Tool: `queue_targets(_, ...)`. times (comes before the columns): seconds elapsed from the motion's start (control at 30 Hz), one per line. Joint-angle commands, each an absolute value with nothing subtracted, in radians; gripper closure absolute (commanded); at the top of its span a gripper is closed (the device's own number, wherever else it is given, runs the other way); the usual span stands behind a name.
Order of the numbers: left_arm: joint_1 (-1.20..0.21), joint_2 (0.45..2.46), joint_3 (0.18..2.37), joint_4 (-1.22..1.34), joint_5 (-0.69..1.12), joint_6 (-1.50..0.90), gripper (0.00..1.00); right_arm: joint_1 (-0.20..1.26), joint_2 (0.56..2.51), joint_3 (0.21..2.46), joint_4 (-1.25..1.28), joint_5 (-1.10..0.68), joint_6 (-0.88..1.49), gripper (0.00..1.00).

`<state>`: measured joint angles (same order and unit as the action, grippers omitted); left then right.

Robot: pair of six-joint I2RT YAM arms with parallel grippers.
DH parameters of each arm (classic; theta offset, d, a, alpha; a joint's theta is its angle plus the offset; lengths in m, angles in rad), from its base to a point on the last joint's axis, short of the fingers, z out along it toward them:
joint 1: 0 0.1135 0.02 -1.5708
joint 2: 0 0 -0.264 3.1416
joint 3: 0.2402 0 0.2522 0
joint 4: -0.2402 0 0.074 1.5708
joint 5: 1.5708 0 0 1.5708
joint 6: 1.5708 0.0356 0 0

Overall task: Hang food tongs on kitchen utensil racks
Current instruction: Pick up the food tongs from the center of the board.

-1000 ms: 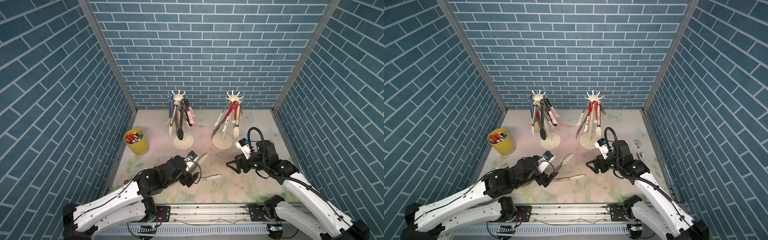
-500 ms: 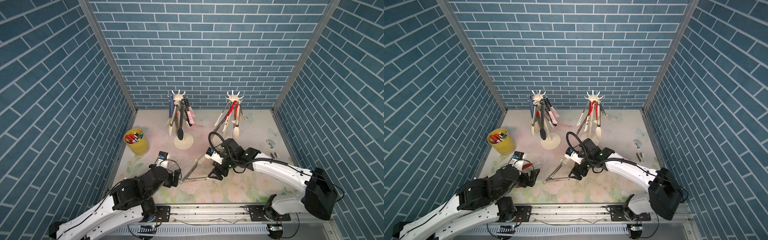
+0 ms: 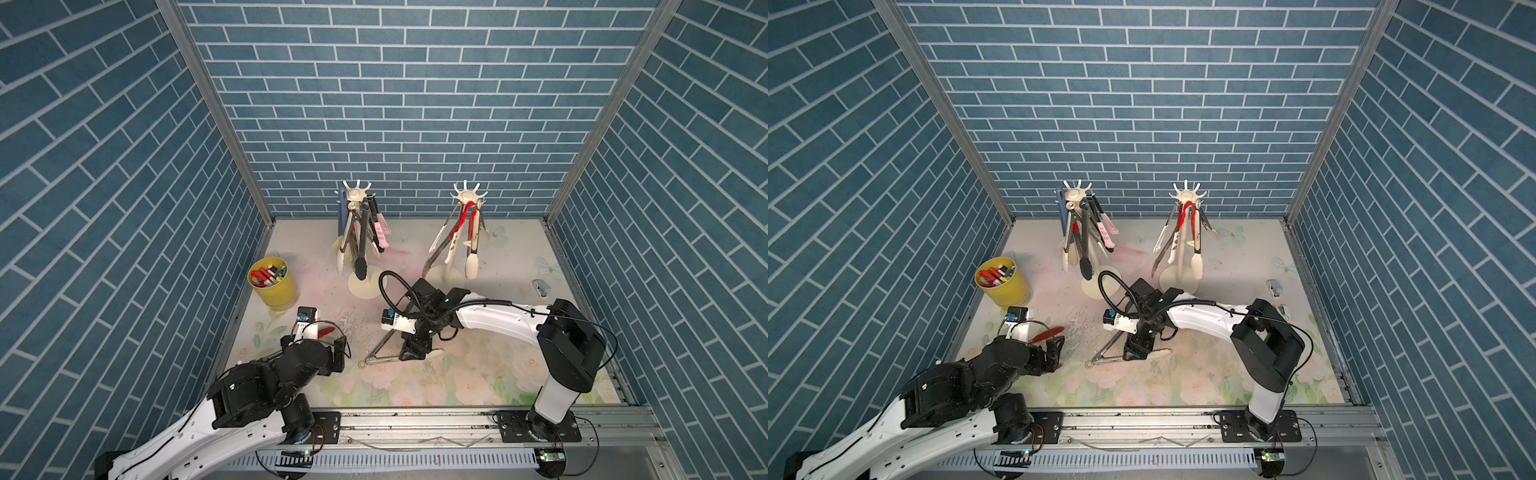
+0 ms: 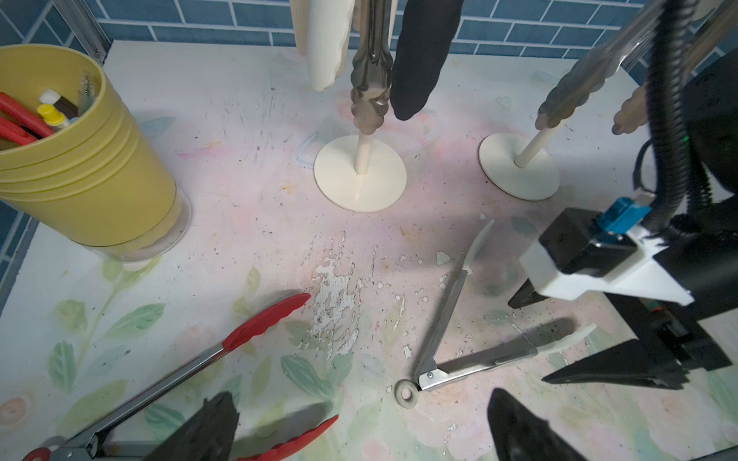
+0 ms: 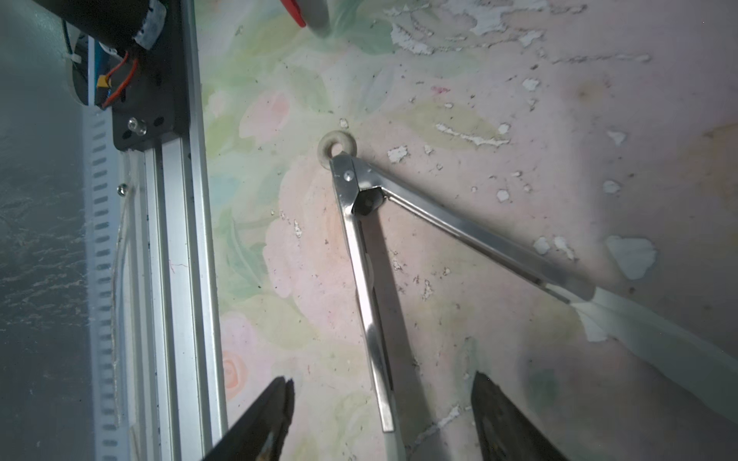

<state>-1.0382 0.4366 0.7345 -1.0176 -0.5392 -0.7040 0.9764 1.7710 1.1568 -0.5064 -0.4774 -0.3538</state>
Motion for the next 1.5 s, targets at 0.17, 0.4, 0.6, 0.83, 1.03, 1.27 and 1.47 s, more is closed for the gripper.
queue_targets(0.17, -1.032, 0.423, 0.753, -1.046, -0.568, -0.718, 0.01, 1.010, 1.853, 1.189, -0.517, -0.444, -0.431, 0.36)
queue_targets(0.4, -1.031, 0.420, 0.752, -1.048, -0.574, -0.718, 0.00, 1.035, 1.875, 1.170, -0.490, -0.377, -0.421, 0.54)
queue_targets(0.6, -1.032, 0.414, 0.755, -1.051, -0.580, -0.721, 0.01, 1.054, 1.882, 1.155, -0.466, -0.314, -0.421, 0.76)
queue_targets(0.83, -1.032, 0.403, 0.755, -1.051, -0.578, -0.718, 0.01, 1.063, 1.867, 1.137, -0.472, -0.314, -0.431, 0.88)
queue_targets(1.03, -1.031, 0.390, 0.766, -1.037, -0.566, -0.688, 0.01, 1.065, 1.845, 1.122, -0.469, -0.327, -0.429, 0.98)
queue_targets(1.27, -1.031, 0.417, 0.833, -0.938, -0.517, -0.538, 0.01, 1.065, 1.723, 1.098, -0.470, -0.342, -0.424, 1.00)
queue_targets(1.47, -1.032, 0.485, 0.918, -0.791, -0.441, -0.387, 0.01, 1.054, 1.533, 1.042, -0.460, -0.367, -0.381, 1.00)
